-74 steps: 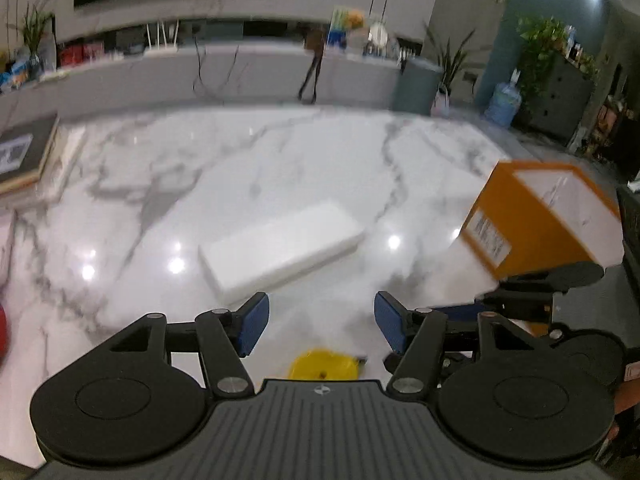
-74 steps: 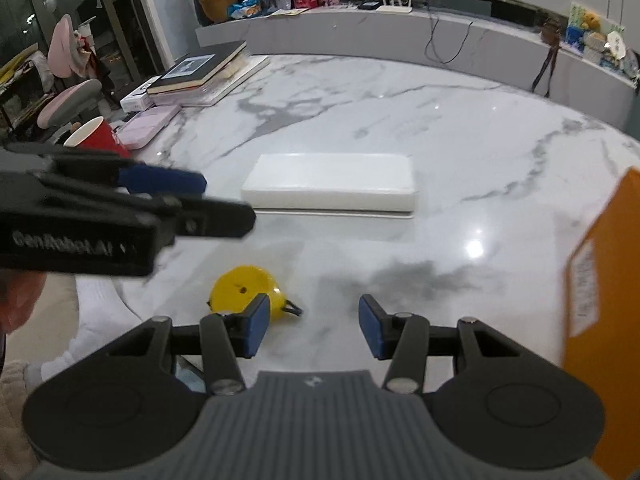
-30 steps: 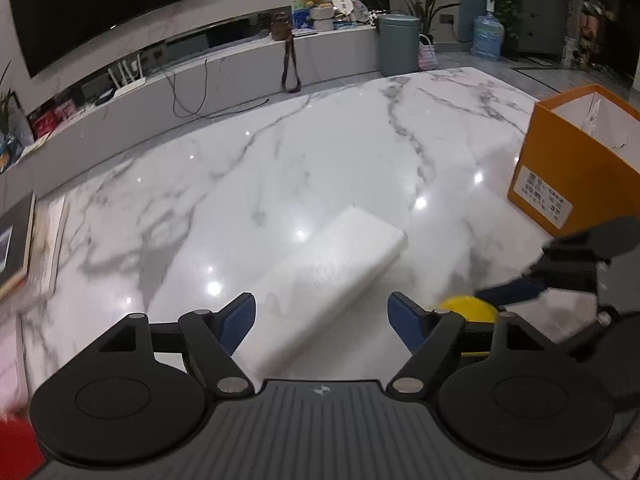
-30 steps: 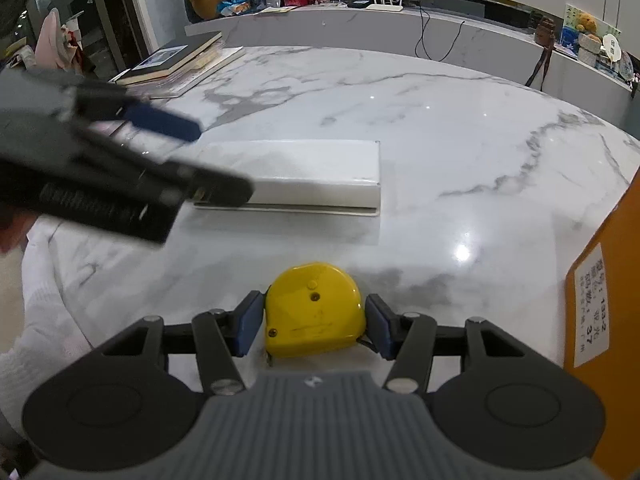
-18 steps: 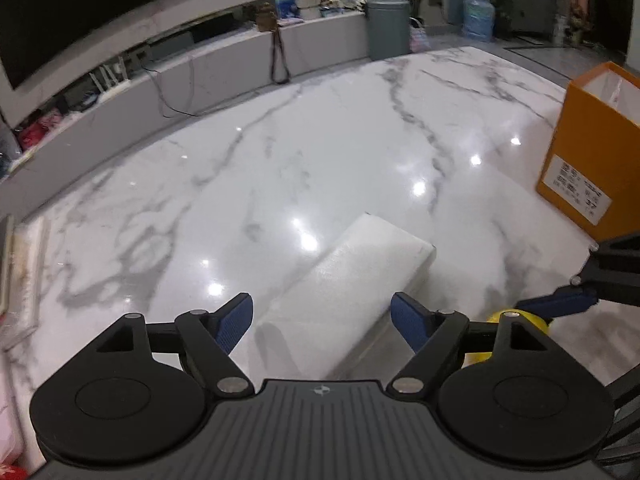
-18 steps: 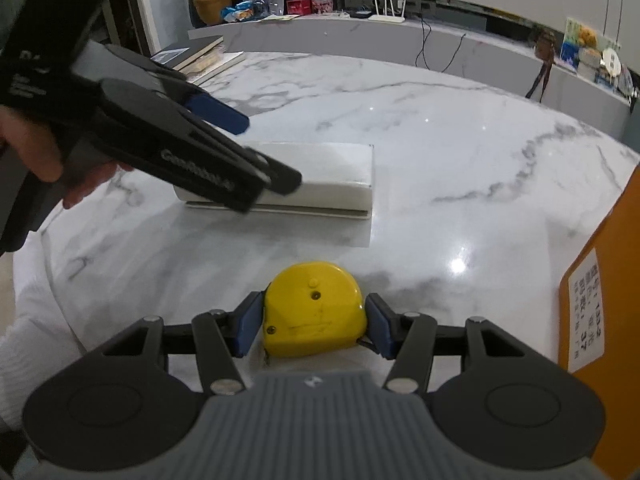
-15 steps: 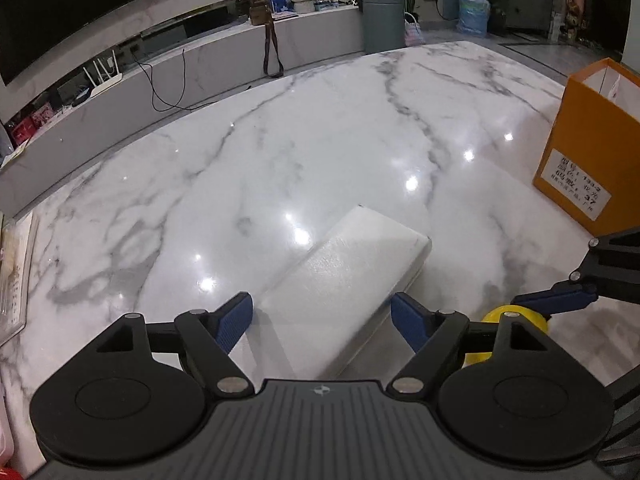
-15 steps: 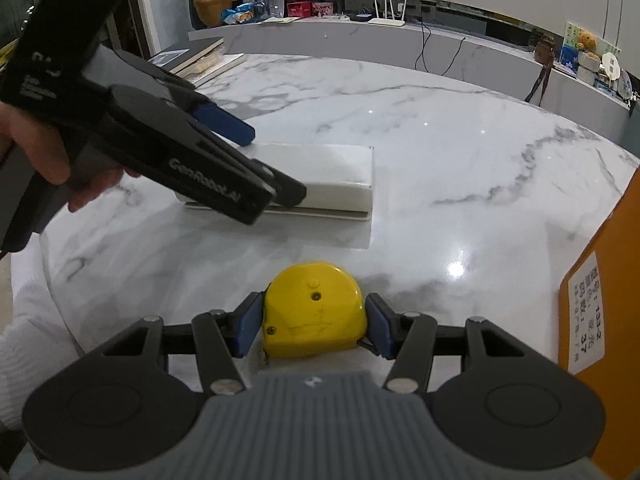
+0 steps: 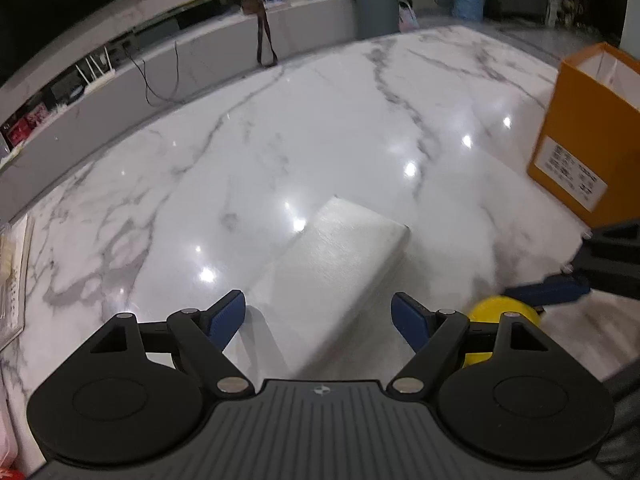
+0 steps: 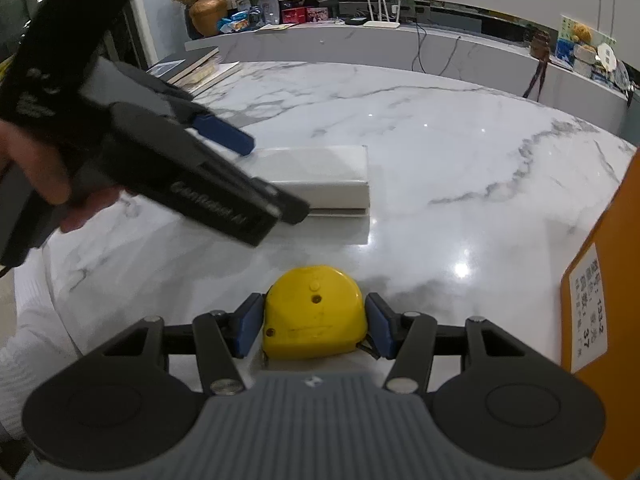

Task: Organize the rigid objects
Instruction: 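Grasp the white rectangular box with the left tool while the right holds the tape measure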

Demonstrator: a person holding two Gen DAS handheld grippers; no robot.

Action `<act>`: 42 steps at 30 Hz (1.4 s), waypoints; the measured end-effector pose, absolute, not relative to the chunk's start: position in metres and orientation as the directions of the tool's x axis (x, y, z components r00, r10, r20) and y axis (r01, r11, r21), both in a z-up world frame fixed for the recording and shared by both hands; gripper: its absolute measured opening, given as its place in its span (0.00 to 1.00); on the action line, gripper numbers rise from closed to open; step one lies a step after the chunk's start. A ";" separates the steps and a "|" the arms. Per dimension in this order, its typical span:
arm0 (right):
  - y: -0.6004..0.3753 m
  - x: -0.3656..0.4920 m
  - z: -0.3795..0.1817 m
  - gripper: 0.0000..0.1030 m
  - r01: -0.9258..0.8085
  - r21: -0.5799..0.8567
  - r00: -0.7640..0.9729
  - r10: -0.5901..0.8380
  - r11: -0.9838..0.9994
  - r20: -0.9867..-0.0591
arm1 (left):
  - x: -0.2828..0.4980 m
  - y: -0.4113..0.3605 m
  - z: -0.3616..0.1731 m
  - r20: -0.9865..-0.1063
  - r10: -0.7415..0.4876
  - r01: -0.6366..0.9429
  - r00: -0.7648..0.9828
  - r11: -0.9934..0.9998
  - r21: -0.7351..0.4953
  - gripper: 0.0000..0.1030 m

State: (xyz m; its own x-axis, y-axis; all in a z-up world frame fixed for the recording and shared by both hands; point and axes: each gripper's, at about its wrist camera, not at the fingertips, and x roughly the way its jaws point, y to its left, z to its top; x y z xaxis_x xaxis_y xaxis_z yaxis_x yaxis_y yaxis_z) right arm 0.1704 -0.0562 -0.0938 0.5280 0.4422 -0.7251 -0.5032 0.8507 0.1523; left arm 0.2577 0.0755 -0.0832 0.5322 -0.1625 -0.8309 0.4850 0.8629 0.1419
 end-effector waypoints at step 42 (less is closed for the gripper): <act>-0.074 0.154 -0.094 0.54 -0.494 0.132 0.534 0.420 0.859 -0.733 | 0.198 0.062 -0.090 -0.889 0.007 0.313 0.458 0.935 0.169 0.74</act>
